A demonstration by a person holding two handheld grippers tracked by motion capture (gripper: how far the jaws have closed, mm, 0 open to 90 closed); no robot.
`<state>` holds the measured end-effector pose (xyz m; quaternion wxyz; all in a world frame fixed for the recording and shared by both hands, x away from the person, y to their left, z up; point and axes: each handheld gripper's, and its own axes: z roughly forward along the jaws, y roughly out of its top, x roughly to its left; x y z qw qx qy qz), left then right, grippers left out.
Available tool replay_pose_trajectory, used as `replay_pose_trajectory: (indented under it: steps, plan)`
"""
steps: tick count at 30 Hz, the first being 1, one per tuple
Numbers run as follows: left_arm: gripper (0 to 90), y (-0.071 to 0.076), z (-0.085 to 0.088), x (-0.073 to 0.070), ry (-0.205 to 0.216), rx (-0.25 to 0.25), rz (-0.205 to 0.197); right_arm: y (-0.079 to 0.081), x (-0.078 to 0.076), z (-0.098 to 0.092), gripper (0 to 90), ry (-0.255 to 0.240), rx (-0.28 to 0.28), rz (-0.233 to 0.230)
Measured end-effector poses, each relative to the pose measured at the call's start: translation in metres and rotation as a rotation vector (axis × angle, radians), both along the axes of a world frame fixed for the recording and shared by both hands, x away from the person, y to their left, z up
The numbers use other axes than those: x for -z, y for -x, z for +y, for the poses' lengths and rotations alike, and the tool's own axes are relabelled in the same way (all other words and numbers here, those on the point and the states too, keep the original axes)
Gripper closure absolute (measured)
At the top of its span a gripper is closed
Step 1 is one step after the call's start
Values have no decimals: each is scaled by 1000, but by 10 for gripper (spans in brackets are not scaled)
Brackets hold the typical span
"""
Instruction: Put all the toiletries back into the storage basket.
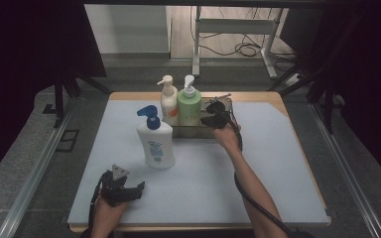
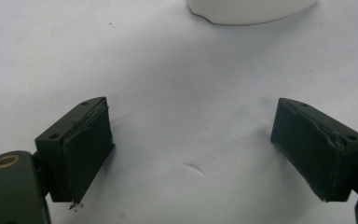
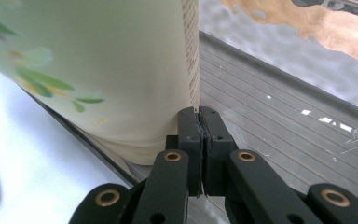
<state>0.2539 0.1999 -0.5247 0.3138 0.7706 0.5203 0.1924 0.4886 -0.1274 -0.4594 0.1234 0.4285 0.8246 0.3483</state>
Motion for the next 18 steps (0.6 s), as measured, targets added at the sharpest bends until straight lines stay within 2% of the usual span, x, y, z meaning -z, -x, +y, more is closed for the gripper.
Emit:
replay_pose_trajectory:
  steps: [9, 18]
  plan:
    - [121, 0, 0, 0, -1, 0, -1, 7, -8, -5, 822, -11, -30, -32]
    - [121, 0, 0, 0, 0, 0, -1, 18, -18, -17, 684, -28, -48, -69]
